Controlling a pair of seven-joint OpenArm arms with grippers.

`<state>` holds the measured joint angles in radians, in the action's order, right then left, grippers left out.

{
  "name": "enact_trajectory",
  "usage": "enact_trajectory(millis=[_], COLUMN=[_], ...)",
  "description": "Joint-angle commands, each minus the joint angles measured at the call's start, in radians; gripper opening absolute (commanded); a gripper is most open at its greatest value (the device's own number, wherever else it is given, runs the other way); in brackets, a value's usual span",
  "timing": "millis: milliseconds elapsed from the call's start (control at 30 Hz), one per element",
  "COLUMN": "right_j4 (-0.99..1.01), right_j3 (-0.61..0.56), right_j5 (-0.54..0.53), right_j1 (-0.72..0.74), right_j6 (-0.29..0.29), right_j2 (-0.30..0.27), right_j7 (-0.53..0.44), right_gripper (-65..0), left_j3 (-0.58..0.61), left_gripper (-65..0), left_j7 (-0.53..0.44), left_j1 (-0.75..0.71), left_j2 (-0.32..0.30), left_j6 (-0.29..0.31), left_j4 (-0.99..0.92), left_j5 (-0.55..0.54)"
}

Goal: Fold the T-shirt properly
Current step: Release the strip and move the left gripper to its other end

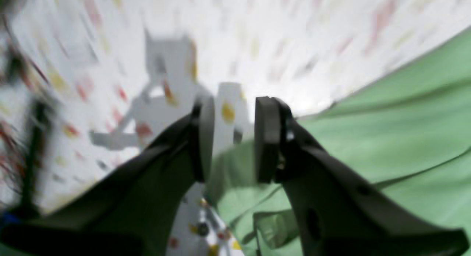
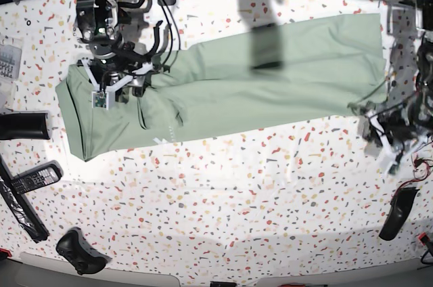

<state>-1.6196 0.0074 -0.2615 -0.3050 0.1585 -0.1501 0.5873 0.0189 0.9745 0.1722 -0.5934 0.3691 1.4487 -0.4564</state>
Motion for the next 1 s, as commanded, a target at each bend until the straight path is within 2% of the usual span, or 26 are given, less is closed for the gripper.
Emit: enact_trajectory(millis=[0,167,367,533,667,700,733,800,833,967], right_j4=[0.003,0.003,0.003,0.003,0.003,0.003,0.003,0.003,0.003,0.003], right_j3=[-0.010,-0.010,-0.010,-0.010,-0.010,-0.010,-0.010,-0.010,-0.010,-0.010], right_j5=[-0.030,-0.031,-0.031,-0.031,-0.031,-0.031,-0.031,-0.030,-0.031,-0.031], right_j1=[-0.008,-0.008,-0.008,-0.008,-0.008,-0.008,-0.008,-0.008,-0.008,-0.008], right_j6=[0.039,0.060,0.074,0.074,0.074,0.074,0.074,0.074,0.074,0.074], right_j2=[0.004,0.004,0.003,0.003,0.004,0.004,0.003,0.004,0.004,0.004], right_j7=[0.066,0.067,0.068,0.068,0.067,0.067,0.067,0.067,0.067,0.063], right_gripper=[-35.9,-35.9,-35.9,-35.9,-35.9,-35.9,-35.9,-35.9,-35.9,-35.9], left_j3=[-0.005,-0.005,-0.005,-0.005,-0.005,-0.005,-0.005,-0.005,-0.005,-0.005], left_gripper=[-47.5,-37.5,-36.4,-36.4,-37.0,-39.5,-44.5,-61.4,-65.0,-65.0], left_j7=[0.009,0.049,0.080,0.085,0.178,0.206,0.229,0.240,0.228,0.090], left_j1=[0.011,0.010,0.010,0.011,0.011,0.010,0.010,0.011,0.012,0.017], left_j2=[-0.020,-0.023,-0.022,-0.022,-0.022,-0.022,-0.022,-0.022,-0.022,-0.023], left_j6=[-0.003,-0.002,0.000,0.065,0.143,0.172,0.193,0.201,0.200,0.200], left_j4=[0.014,-0.005,-0.132,-0.253,-0.311,-0.315,-0.316,-0.315,-0.315,-0.315], left_j5=[0.002,0.003,0.002,0.002,-0.042,-0.060,-0.077,-0.108,-0.117,-0.090])
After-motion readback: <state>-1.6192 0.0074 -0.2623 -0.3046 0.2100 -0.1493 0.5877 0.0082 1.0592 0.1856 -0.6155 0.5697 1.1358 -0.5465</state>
